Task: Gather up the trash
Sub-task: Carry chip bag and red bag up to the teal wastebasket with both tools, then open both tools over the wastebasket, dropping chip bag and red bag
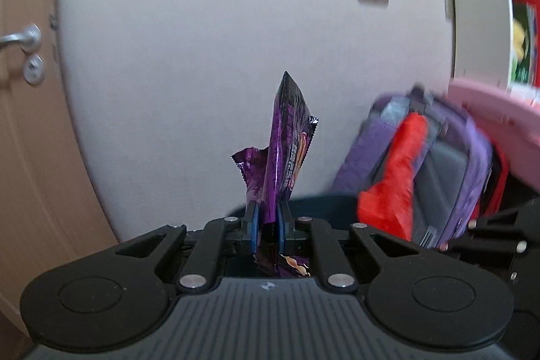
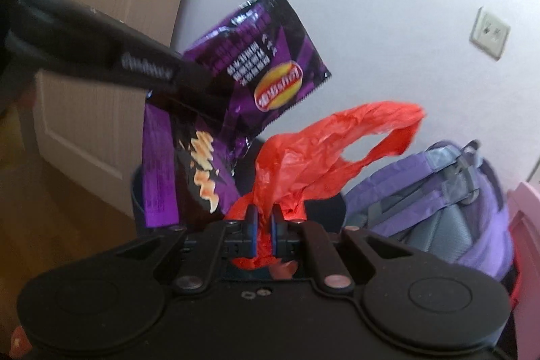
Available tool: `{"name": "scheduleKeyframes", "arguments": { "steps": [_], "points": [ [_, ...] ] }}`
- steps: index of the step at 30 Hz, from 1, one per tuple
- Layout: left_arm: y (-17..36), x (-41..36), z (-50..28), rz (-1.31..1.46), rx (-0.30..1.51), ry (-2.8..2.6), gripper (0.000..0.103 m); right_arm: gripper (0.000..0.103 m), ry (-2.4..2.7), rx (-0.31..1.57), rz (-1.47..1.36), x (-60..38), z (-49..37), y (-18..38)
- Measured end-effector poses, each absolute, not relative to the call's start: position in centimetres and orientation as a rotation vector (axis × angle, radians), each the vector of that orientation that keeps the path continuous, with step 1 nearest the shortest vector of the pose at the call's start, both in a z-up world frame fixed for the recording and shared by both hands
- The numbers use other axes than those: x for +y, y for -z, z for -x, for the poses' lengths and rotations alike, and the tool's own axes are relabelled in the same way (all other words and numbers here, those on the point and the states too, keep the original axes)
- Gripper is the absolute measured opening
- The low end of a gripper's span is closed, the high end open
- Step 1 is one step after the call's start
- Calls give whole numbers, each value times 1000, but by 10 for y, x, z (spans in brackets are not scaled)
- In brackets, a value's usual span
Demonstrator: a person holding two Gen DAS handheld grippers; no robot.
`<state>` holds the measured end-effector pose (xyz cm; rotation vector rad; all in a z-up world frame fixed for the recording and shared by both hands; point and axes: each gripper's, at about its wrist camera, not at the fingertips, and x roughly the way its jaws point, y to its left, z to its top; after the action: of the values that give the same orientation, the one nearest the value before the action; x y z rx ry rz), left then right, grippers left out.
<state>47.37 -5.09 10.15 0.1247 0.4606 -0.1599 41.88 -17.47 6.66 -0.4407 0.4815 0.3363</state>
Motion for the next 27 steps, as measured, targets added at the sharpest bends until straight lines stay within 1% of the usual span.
{"name": "scheduleKeyframes", "arguments": {
  "steps": [9, 13, 17, 19, 22, 23, 24, 26, 27],
  "points": [
    [-50, -60, -521, -160, 636, 150, 11, 6, -385, 572, 436, -164, -452, -31],
    [-25, -66, -534, -208, 746, 140, 11, 17, -387, 581, 442, -164, -453, -22],
    [-8, -68, -539, -237, 818, 126, 11, 23, -372, 583, 423, -173, -451, -25],
    [-4, -66, -540, -211, 858, 138, 14, 30, -365, 574, 410, -174, -448, -28],
    [-3, -63, -536, -168, 875, 160, 22, 39, -361, 549, 387, -180, -445, -32],
    [-4, -63, -534, -166, 875, 169, 32, 41, -356, 546, 384, -181, -442, -34],
    [-6, -62, -531, -164, 868, 173, 47, 43, -350, 541, 384, -182, -441, -35],
    [-12, -63, -523, -171, 833, 160, 63, 43, -331, 534, 386, -183, -432, -38],
    [-16, -61, -517, -173, 815, 159, 66, 43, -333, 532, 373, -187, -430, -41]
  ]
}}
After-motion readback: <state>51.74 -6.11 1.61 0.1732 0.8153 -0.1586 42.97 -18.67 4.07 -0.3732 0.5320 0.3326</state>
